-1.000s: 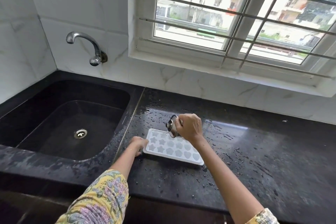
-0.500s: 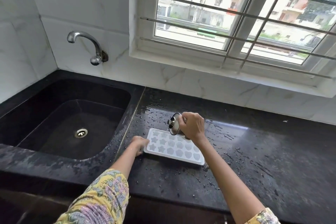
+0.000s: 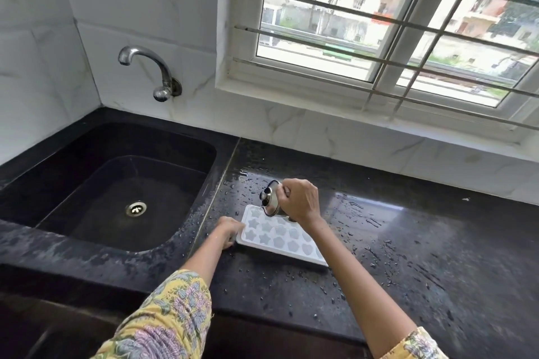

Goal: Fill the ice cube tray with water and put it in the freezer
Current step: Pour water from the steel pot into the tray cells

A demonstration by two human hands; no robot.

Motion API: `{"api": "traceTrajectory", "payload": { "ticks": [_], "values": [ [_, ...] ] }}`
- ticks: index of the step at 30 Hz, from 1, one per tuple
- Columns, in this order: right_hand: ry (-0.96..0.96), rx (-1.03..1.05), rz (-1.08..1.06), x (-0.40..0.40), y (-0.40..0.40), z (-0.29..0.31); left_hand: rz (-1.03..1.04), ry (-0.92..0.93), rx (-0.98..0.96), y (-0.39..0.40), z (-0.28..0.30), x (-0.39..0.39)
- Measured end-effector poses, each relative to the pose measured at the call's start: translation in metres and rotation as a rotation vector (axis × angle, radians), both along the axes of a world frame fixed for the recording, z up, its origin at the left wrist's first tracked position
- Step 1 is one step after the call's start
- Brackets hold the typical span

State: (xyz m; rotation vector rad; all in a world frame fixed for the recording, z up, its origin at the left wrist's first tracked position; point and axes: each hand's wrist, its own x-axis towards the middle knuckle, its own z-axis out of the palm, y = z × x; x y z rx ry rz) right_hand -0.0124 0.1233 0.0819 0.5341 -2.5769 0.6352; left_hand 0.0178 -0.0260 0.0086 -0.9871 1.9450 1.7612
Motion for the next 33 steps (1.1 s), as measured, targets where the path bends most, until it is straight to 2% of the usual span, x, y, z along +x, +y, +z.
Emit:
{"api": "traceTrajectory", "payload": {
  "ticks": [5,20,27,33],
  "values": [
    [0.103,0.073,0.007,-0.0018,-0.005,-0.0021,-0.025,-0.004,-0.002,-0.0012,-0.0034,-0.0009],
    [0.173,0.085,0.023,0.0005,-0.0062,-0.0014,0.015,0.002,0.033,-0.0032,-0.0038,-0.0012],
    [0.148,0.049,0.037,0.0019,-0.0047,-0.0005,0.007,0.002,0.043,-0.004,-0.0057,-0.0023],
    [0.038,-0.012,-0.016,0.0019,-0.0012,0.0003,0.004,-0.001,0.065,-0.004,-0.0069,-0.0024]
  ]
}}
